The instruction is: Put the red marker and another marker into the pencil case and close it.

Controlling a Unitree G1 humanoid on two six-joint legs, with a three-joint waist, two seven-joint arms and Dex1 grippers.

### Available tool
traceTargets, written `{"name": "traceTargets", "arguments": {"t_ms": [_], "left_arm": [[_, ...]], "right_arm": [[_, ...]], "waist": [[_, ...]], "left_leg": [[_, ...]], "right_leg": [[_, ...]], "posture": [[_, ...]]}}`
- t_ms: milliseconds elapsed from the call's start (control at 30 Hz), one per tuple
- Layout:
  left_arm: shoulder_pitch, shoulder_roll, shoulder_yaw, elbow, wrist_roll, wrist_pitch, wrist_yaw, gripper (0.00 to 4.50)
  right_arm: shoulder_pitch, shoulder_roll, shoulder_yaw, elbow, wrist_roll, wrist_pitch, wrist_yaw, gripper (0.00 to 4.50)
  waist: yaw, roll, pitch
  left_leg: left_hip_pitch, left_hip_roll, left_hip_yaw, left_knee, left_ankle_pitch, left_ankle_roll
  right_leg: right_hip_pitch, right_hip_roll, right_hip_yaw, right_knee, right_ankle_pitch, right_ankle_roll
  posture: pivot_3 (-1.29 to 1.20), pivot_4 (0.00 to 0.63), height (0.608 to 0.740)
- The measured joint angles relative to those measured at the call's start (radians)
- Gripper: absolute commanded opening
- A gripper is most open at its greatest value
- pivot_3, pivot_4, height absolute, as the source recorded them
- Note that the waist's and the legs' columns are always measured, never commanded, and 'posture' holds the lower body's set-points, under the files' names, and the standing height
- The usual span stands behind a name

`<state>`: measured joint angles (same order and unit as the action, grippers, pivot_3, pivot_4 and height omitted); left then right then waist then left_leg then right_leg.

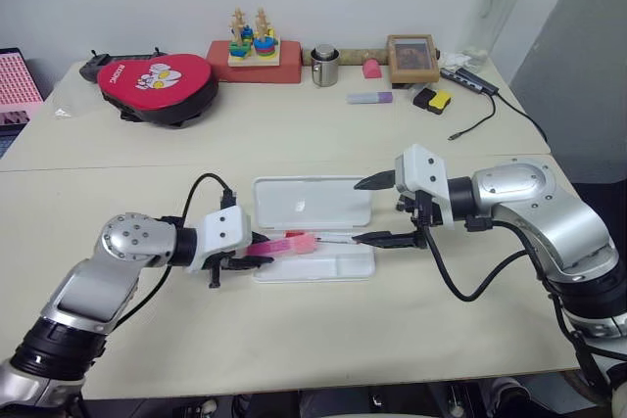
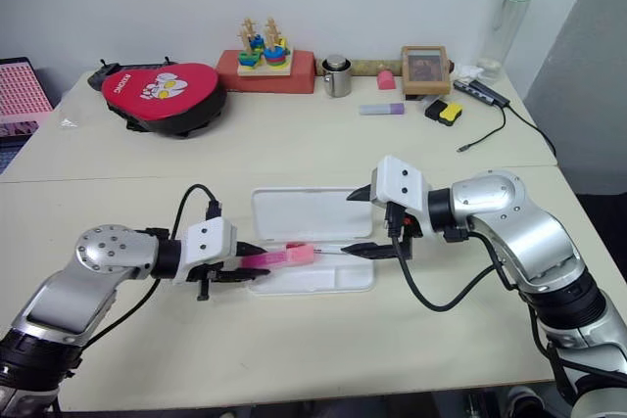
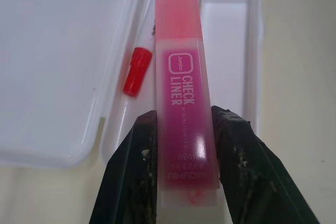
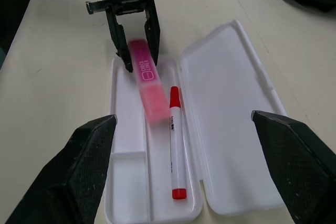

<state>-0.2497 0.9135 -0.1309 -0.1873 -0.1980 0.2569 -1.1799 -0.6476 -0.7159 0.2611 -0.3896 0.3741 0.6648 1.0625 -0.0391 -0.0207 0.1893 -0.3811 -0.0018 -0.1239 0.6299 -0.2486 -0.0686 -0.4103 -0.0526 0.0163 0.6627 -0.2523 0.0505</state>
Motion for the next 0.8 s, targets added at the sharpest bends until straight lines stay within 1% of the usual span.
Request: {"name": "traceTargets", "arguments": {"t_ms": [67,167,667,700,767,800], "left_arm": [[-0.003,-0.006,-0.006,0.000,0.000,-0.003,-0.013,1.18],[-0.014,-0.045,-0.047,0.005,0.013,-0.036,-0.015,1.18],[-0.071,-0.094,-0.111,0.064,0.050,-0.090,-0.050,1.18],[-0.076,-0.097,-0.116,0.071,0.053,-0.096,-0.051,1.88],[-0.080,-0.099,-0.118,0.080,0.062,-0.112,-0.053,2.16],[-0.081,-0.099,-0.118,0.081,0.065,-0.116,-0.054,2.40]], "right_arm": [[0.000,-0.004,-0.001,-0.002,0.000,0.002,-0.003,4.30],[0.000,-0.007,-0.001,-0.017,0.001,0.013,-0.012,4.30],[0.000,-0.006,-0.001,-0.022,0.001,0.022,-0.025,4.30],[0.000,-0.006,-0.001,-0.022,0.001,0.022,-0.026,4.30],[0.000,-0.006,-0.001,-0.022,0.001,0.022,-0.028,4.30],[0.000,-0.006,-0.001,-0.022,0.001,0.022,-0.030,4.30]], "waist": [[0.000,0.000,0.000],[0.003,0.000,0.000],[0.005,0.000,0.000],[0.005,0.000,0.000],[0.005,0.000,0.000],[0.005,0.000,0.000]], "left_leg": [[0.000,0.000,0.000,0.000,0.000,0.000],[0.000,0.000,0.000,0.000,0.000,0.000],[0.000,0.000,0.000,0.001,0.000,0.000],[0.000,0.000,0.000,0.001,0.000,0.000],[0.000,0.000,0.000,0.001,0.000,0.000],[0.000,0.000,0.000,0.001,0.000,0.000]], "right_leg": [[0.000,0.000,0.000,0.000,0.000,0.000],[0.000,0.000,0.000,0.000,0.000,0.000],[0.001,0.000,0.000,0.000,0.000,0.000],[0.001,0.000,0.000,0.000,0.000,0.000],[0.001,0.000,0.000,0.000,0.000,0.000],[0.001,0.000,0.000,0.000,0.000,0.000]], "posture": [[0.00,0.150,0.740],[0.00,0.150,0.740],[0.00,0.150,0.740],[0.00,0.150,0.740],[0.00,0.150,0.740],[0.00,0.150,0.740]]}}
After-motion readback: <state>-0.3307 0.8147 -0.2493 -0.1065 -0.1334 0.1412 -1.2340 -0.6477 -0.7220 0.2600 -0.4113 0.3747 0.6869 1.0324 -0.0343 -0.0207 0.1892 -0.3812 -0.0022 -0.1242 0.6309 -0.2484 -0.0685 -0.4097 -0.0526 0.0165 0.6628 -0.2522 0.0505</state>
